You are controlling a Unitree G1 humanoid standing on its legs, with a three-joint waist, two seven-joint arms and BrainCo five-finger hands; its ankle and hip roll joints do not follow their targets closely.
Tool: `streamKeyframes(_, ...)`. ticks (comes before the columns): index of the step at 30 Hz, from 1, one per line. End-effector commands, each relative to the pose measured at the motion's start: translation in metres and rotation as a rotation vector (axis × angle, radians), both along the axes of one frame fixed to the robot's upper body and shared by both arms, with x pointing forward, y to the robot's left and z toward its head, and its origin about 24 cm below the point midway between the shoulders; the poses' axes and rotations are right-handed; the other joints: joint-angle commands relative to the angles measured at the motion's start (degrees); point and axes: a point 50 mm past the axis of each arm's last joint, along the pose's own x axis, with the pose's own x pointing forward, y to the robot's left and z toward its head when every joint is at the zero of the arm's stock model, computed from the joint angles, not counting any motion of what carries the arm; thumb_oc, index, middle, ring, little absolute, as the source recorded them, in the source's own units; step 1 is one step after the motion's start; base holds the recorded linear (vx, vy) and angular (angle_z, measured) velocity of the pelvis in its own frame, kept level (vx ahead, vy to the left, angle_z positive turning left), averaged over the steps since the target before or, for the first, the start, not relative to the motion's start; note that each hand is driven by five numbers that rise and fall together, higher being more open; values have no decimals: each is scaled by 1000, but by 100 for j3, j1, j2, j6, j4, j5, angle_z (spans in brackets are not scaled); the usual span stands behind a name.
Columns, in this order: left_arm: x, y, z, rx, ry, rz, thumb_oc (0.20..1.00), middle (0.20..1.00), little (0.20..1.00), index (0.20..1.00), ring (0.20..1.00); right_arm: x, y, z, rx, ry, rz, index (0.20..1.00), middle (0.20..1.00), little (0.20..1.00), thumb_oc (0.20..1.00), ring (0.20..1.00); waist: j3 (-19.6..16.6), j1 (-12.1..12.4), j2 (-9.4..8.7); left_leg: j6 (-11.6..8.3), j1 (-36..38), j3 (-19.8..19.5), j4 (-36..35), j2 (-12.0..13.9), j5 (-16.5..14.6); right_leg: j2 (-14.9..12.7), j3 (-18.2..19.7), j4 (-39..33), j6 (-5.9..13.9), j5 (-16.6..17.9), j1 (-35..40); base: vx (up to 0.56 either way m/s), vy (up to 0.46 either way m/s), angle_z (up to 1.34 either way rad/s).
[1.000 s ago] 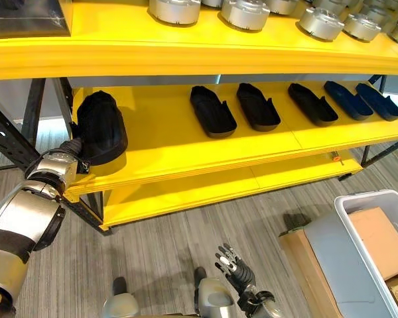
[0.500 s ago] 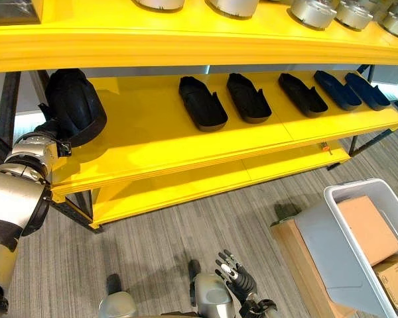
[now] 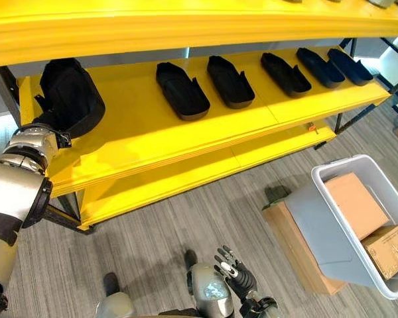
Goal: Move parts from the plastic box to the shelf.
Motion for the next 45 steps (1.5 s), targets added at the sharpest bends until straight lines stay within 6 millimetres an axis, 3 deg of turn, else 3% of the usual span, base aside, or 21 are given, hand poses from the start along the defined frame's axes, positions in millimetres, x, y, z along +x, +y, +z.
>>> streamKeyframes(1, -5, 25, 85, 24, -285, 73, 200, 200, 200, 200, 200, 0, 7, 9, 55, -63, -3, 1000, 1000, 1000, 1000, 1000, 248, -64, -359, 476, 798, -177, -44, -79, 65, -163, -480, 6, -164, 909, -219, 15, -60, -21)
streamKeyframes(11, -16, 39, 106, 26, -339, 135, 200, 200, 200, 200, 200, -4, -1, 13, 63, -72, -15, 1000, 1000, 1000, 1000, 1000, 408, -200, -377, 483, 894, -100, -127, 23, 82, -66, -458, 308, -85, 874, -546, -2, -41, -11)
streamKeyframes(13, -17, 37, 121, 41, -370, 136, 200, 200, 200, 200, 200, -4, -5, 16, 63, -84, -21, 1000, 1000, 1000, 1000, 1000, 553, -239, -371, 491, 823, -117, -93, 19, 102, -86, -432, 477, -75, 882, -753, -68, 0, -1)
streamKeyframes(30, -27, 51, 121, -6, -378, 233, 200, 200, 200, 200, 200, -20, -21, 14, 33, -51, -33, 1000, 1000, 1000, 1000, 1000, 553, -301, -320, 497, 577, -94, -86, -120, 140, -239, -419, 770, -17, 871, -1260, -12, 1, -1)
streamKeyframes(31, -27, 51, 122, -4, -379, 234, 442, 442, 442, 442, 442, -21, -21, 14, 32, -48, -33, 1000, 1000, 1000, 1000, 1000, 553, -306, -315, 496, 573, -99, -88, -121, 143, -240, -413, 781, -10, 873, -1277, 0, 0, 0)
streamKeyframes(33, -28, 52, 123, -15, -387, 239, 1000, 1000, 1000, 1000, 1000, -22, -21, 14, 33, -45, -35, 1000, 1000, 1000, 1000, 1000, 553, -315, -322, 497, 559, -105, -91, -120, 151, -248, -410, 809, 1, 871, -1317, 0, 0, 0)
streamKeyframes(45, -34, 64, 104, -160, -397, 279, 1000, 1000, 1000, 1000, 1000, -26, -26, 14, 34, -36, -39, 1000, 1000, 1000, 1000, 1000, 553, -316, -352, 486, 774, -63, -139, -132, 124, -262, -396, 864, 44, 852, -1222, 0, 0, 0)
